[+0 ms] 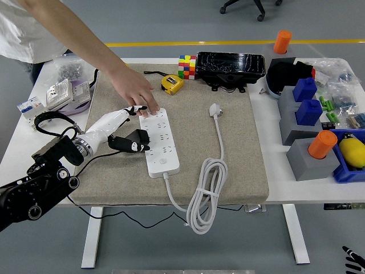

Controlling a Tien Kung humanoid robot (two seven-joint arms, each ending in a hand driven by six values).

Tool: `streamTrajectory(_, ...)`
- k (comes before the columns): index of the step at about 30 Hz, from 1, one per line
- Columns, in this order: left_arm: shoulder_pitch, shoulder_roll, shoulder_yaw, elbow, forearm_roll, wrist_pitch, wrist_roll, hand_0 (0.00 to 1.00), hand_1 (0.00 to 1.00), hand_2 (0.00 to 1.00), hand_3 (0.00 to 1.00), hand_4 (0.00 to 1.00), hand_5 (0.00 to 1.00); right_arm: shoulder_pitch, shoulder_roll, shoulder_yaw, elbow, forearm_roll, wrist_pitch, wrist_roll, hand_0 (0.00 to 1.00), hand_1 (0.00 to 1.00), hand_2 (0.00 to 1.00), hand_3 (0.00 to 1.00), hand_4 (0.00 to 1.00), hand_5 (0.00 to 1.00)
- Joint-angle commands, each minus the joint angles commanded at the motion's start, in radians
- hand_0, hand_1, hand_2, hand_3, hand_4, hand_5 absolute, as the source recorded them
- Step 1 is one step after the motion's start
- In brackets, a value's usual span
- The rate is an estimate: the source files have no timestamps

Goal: Put the plug near the board,insert it into the board,press the button,pull the plug out

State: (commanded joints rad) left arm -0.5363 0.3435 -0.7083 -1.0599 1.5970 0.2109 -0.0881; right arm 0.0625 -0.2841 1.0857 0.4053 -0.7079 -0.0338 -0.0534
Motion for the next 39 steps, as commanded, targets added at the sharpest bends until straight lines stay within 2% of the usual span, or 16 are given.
streamTrajectory(2,0.017,0.003,-0.022,-0.023,-0.036,0.023,-0.016,0.709,0.813,0.894,0.896,0.998,0.368,0.001,0.0,-0.001,0.0,0.0,0.0,0.0,0.657,0.662,0.662,0.557,0.911,0.507)
streamTrajectory(4,0.052,0.013,-0.047,-0.072,-0.063,0.071,-0.02,0.709,0.813,0.894,0.896,0.998,0.368,0.001,0.0,0.001,0.001,-0.001,0.0,0.0,0.657,0.662,0.662,0.557,0.911,0.507)
streamTrajectory(5,0.068,0.018,-0.057,-0.098,-0.068,0.086,-0.013,0.591,0.676,0.716,0.728,0.977,0.436,0.0,0.0,0.001,0.001,-0.001,0.0,0.0,0.658,0.662,0.661,0.556,0.911,0.507)
streamTrajectory(8,0.122,0.041,-0.075,-0.182,-0.066,0.111,0.024,0.591,0.676,0.716,0.728,0.977,0.436,-0.001,0.001,0.002,-0.002,-0.001,0.0,0.0,0.658,0.662,0.661,0.556,0.911,0.507)
streamTrajectory(10,0.152,0.059,-0.079,-0.236,-0.046,0.105,0.056,0.591,0.676,0.716,0.728,0.977,0.436,-0.002,0.002,0.004,-0.002,-0.002,0.0,0.0,0.658,0.662,0.661,0.556,0.911,0.507)
streamTrajectory(11,0.167,0.069,-0.079,-0.259,-0.034,0.097,0.069,0.645,0.679,0.686,0.629,0.768,0.522,-0.003,0.002,0.004,-0.002,-0.002,0.0,-0.001,0.657,0.662,0.661,0.557,0.912,0.508)
streamTrajectory(15,0.2,0.094,-0.087,-0.309,-0.014,0.054,0.104,0.645,0.679,0.686,0.629,0.768,0.522,-0.004,0.002,0.005,0.002,-0.004,0.0,0.0,0.657,0.662,0.661,0.557,0.912,0.508)
streamTrajectory(19,0.204,0.106,-0.084,-0.323,-0.01,0.017,0.121,0.673,0.708,0.697,0.632,0.754,0.545,-0.001,-0.001,0.003,0.005,-0.005,-0.001,0.001,0.657,0.662,0.661,0.557,0.911,0.508)
streamTrajectory(39,0.164,0.087,-0.045,-0.291,-0.042,0.007,0.138,0.704,0.73,0.711,0.661,0.76,0.542,0.006,-0.008,-0.016,0.006,-0.001,-0.001,0.0,0.657,0.664,0.661,0.556,0.911,0.507)
